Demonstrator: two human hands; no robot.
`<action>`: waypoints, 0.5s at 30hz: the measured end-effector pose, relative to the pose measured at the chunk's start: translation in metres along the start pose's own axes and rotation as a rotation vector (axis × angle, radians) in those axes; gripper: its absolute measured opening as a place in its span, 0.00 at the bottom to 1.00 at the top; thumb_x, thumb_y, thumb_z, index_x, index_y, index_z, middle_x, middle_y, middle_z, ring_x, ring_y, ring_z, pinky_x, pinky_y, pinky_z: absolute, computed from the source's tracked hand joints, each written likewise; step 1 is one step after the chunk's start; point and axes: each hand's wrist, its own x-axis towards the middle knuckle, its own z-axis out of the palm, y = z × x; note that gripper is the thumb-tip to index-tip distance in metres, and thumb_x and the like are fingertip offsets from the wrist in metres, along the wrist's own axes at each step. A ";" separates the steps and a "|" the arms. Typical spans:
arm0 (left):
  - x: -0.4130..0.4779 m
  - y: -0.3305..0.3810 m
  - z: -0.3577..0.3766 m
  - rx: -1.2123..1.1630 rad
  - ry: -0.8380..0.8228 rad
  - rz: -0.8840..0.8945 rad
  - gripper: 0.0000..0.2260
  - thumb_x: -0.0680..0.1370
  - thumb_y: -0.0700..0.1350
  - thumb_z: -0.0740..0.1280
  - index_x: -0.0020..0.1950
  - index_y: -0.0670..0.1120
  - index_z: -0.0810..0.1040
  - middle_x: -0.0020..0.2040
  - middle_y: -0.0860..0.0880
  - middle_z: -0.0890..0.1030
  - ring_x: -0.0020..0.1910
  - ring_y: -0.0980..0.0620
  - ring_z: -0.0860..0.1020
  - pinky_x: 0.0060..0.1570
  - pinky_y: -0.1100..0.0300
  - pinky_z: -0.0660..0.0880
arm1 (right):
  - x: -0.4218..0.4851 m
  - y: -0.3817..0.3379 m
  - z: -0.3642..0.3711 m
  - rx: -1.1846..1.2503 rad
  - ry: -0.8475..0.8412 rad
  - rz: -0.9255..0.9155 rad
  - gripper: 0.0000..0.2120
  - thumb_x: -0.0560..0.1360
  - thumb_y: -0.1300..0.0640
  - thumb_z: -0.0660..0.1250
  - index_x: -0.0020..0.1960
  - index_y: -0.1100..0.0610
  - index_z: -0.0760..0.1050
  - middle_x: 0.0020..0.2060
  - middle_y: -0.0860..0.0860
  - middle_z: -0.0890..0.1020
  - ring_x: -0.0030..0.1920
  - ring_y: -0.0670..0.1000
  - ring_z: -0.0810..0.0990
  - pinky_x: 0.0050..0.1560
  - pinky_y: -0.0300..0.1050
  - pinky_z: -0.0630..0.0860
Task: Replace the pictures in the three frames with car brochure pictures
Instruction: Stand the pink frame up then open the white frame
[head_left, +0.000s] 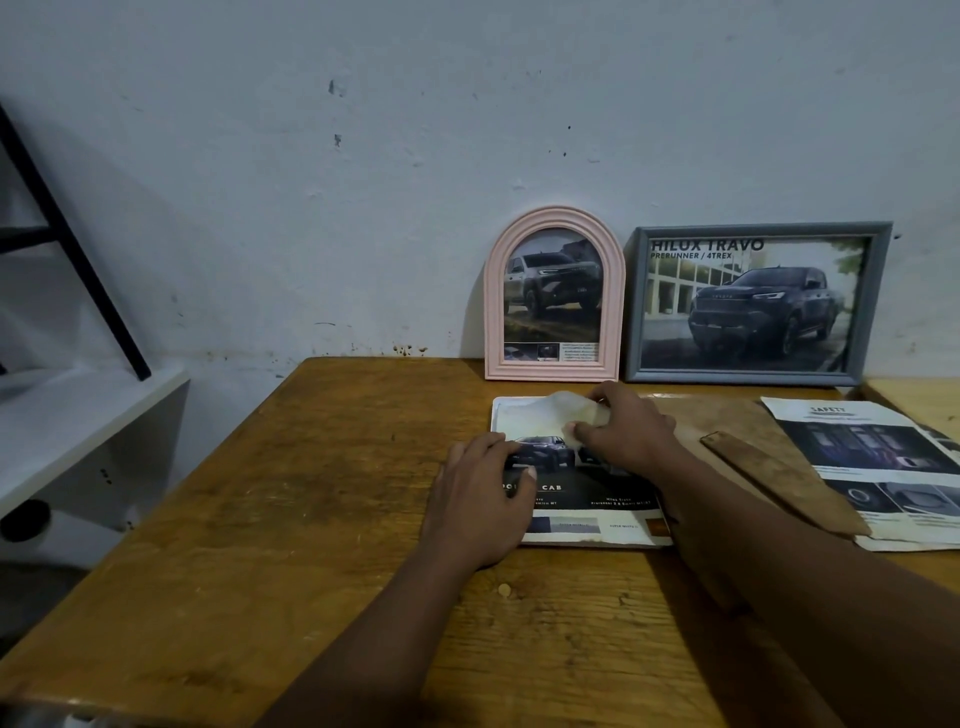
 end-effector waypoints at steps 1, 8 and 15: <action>0.000 0.000 0.000 -0.001 -0.002 0.000 0.21 0.82 0.58 0.59 0.73 0.53 0.72 0.73 0.55 0.71 0.71 0.54 0.64 0.68 0.48 0.70 | -0.001 0.001 0.001 -0.033 -0.008 -0.020 0.25 0.73 0.43 0.71 0.66 0.48 0.70 0.58 0.50 0.78 0.63 0.55 0.73 0.66 0.57 0.62; -0.002 0.000 0.000 -0.009 -0.004 0.008 0.21 0.82 0.58 0.59 0.73 0.53 0.73 0.72 0.56 0.71 0.70 0.54 0.64 0.67 0.47 0.70 | -0.003 0.004 0.004 -0.315 -0.021 -0.159 0.27 0.74 0.37 0.65 0.69 0.46 0.66 0.65 0.52 0.76 0.67 0.56 0.71 0.66 0.62 0.65; -0.002 0.000 -0.001 -0.005 -0.004 0.004 0.21 0.82 0.58 0.60 0.73 0.53 0.73 0.73 0.56 0.70 0.70 0.54 0.64 0.67 0.47 0.70 | -0.001 0.003 -0.001 -0.459 -0.079 -0.171 0.30 0.73 0.32 0.62 0.70 0.45 0.64 0.69 0.54 0.71 0.69 0.60 0.68 0.67 0.62 0.65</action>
